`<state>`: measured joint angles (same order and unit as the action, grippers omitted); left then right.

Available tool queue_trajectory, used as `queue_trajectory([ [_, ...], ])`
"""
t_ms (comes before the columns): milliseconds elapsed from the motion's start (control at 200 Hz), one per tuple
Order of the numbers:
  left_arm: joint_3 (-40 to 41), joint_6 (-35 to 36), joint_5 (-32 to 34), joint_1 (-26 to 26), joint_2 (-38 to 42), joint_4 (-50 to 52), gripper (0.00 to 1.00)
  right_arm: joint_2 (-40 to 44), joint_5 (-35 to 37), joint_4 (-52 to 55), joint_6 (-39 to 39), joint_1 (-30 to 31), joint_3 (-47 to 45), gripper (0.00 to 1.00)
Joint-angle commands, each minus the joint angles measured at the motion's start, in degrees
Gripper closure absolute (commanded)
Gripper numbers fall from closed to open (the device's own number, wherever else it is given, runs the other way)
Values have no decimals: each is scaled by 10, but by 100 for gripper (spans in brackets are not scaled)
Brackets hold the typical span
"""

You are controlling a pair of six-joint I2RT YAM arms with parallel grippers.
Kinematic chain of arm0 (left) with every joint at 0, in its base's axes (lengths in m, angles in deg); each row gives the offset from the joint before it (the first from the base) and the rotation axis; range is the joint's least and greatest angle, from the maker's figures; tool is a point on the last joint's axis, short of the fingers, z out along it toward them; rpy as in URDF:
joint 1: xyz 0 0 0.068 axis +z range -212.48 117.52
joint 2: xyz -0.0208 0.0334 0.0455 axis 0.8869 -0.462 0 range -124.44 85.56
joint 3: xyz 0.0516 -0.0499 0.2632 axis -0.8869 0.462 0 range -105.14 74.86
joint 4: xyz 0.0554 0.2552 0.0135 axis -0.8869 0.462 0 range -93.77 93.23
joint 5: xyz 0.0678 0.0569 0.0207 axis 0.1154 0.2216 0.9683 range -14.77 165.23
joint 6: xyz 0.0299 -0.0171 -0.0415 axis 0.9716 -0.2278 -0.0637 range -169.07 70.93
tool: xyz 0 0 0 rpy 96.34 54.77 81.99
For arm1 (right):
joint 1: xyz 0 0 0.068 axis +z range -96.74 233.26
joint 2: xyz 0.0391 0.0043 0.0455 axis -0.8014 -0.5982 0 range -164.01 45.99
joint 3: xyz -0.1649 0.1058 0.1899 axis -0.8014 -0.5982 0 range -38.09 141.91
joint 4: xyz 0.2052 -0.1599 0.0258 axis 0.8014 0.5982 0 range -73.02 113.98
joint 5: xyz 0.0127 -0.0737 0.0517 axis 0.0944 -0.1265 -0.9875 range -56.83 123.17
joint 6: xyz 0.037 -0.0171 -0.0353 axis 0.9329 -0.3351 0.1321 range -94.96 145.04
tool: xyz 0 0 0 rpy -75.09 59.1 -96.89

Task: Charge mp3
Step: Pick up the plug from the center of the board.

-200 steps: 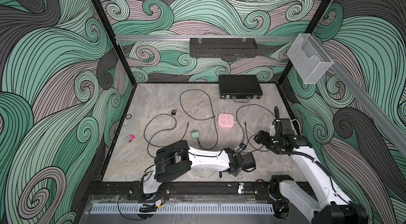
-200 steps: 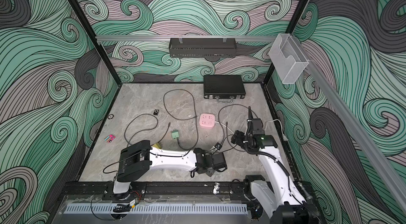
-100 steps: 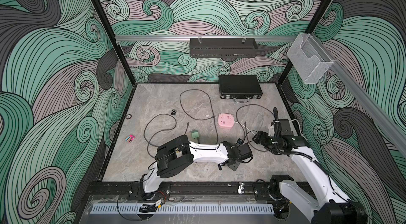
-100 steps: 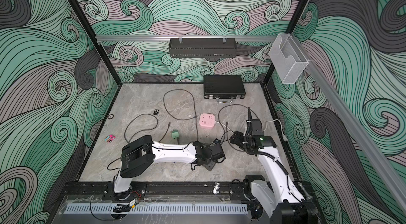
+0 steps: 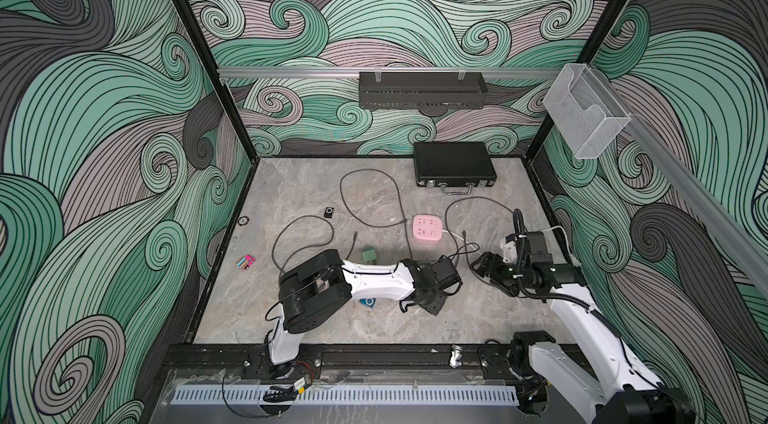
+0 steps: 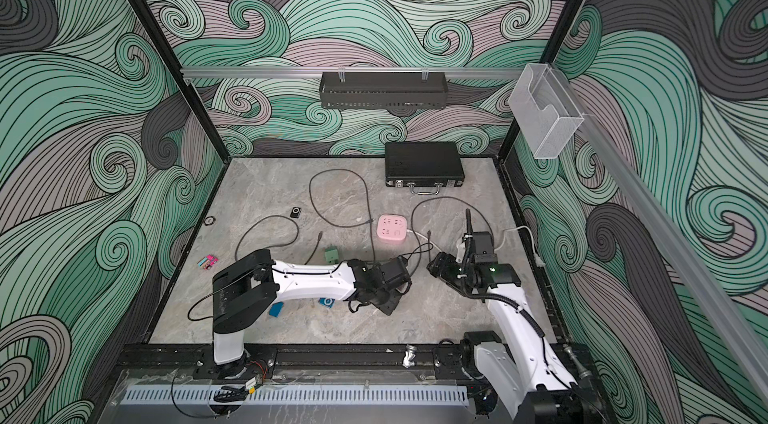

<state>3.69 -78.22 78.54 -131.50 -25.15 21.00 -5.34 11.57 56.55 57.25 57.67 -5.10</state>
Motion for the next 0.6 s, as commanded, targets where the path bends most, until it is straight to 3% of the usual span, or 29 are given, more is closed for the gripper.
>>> queue_trajectory([
  [0,8,55,7,7,40,14,70,7,-73,-28,11,7,-1,23],
  [411,27,127,-51,27,88,-60,68,-38,-131,-58,8,44,7,30],
  [596,31,149,-59,29,98,-76,68,-76,-154,-92,7,76,2,26],
])
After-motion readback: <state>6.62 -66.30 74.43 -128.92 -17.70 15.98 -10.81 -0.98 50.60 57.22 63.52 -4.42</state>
